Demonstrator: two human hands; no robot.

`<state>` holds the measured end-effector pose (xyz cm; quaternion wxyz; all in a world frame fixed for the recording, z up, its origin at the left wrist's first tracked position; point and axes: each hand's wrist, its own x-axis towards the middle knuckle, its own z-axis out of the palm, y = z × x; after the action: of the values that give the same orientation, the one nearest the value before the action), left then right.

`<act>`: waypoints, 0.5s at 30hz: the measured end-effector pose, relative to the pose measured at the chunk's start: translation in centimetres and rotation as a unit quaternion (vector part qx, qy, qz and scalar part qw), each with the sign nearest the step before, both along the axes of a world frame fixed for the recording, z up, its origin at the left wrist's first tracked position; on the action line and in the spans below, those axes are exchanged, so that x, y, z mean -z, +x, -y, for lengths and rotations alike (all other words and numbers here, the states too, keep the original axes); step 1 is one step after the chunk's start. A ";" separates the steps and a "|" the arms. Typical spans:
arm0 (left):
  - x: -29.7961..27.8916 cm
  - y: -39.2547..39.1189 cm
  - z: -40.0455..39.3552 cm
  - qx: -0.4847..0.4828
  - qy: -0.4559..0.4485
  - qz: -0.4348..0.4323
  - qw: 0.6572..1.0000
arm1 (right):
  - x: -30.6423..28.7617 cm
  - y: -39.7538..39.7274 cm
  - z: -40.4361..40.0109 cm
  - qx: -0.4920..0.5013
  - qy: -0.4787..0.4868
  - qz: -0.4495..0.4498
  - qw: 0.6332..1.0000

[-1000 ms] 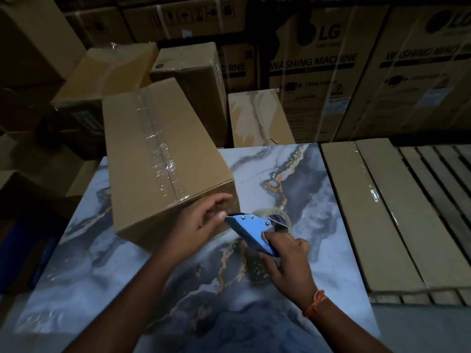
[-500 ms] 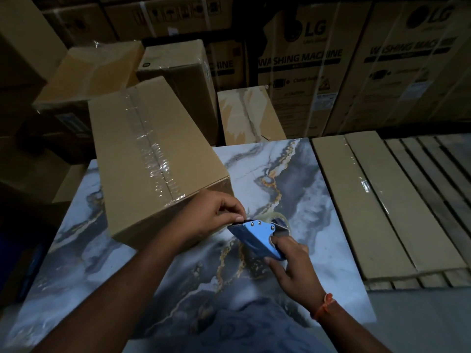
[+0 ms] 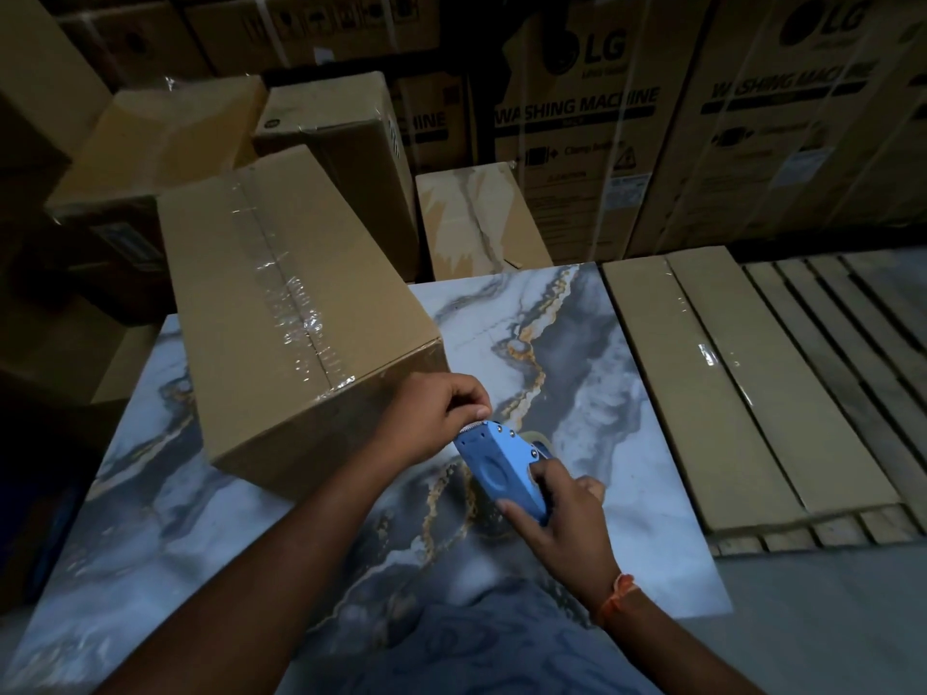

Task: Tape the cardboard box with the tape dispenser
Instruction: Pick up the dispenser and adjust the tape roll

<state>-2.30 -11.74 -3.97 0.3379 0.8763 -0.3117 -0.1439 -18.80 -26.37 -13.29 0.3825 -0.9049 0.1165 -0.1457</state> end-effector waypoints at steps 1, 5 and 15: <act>0.2 -0.1 0.1 -0.004 0.000 -0.002 1.000 | 0.1 -0.1 -0.1 0.002 -0.003 0.000 1.000; 1.1 -0.4 0.3 -0.017 -0.006 0.000 1.000 | 0.4 -0.3 -0.2 0.004 0.005 -0.015 1.000; 2.3 -0.3 0.9 -0.049 -0.005 -0.008 0.999 | 0.6 -0.9 -0.3 0.016 0.010 -0.028 0.999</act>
<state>-2.56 -12.65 -6.28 0.3518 0.8877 -0.2659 -0.1327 -19.66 -26.06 -13.84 0.3855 -0.9029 0.1431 -0.1255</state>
